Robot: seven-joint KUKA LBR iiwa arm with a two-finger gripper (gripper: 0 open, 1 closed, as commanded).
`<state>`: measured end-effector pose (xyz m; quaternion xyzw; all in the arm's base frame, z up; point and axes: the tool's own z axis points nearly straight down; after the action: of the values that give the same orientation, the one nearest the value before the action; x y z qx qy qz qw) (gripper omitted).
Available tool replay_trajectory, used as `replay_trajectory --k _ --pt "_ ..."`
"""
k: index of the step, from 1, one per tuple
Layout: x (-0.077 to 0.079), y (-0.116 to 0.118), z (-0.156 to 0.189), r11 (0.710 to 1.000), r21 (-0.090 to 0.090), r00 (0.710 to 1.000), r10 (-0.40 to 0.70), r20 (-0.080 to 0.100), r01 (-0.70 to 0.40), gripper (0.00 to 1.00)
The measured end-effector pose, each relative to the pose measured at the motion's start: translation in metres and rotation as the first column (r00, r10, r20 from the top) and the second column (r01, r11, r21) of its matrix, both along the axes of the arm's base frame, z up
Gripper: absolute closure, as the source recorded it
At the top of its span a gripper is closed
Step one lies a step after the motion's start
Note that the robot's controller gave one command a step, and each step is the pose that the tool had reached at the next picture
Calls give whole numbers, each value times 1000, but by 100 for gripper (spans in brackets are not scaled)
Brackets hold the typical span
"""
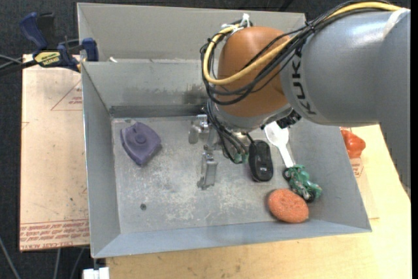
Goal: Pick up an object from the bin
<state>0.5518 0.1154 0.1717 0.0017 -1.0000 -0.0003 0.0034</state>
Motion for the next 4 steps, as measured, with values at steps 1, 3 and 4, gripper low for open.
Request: replay_trajectory --k 1,3,4 --pt "2 -1 5 1000 1 1000 -3 7 3 0" --pt "73 74 -17 996 4 996 91 6 -91 0" --pt "79 102 -22 989 2 989 150 16 -150 0"
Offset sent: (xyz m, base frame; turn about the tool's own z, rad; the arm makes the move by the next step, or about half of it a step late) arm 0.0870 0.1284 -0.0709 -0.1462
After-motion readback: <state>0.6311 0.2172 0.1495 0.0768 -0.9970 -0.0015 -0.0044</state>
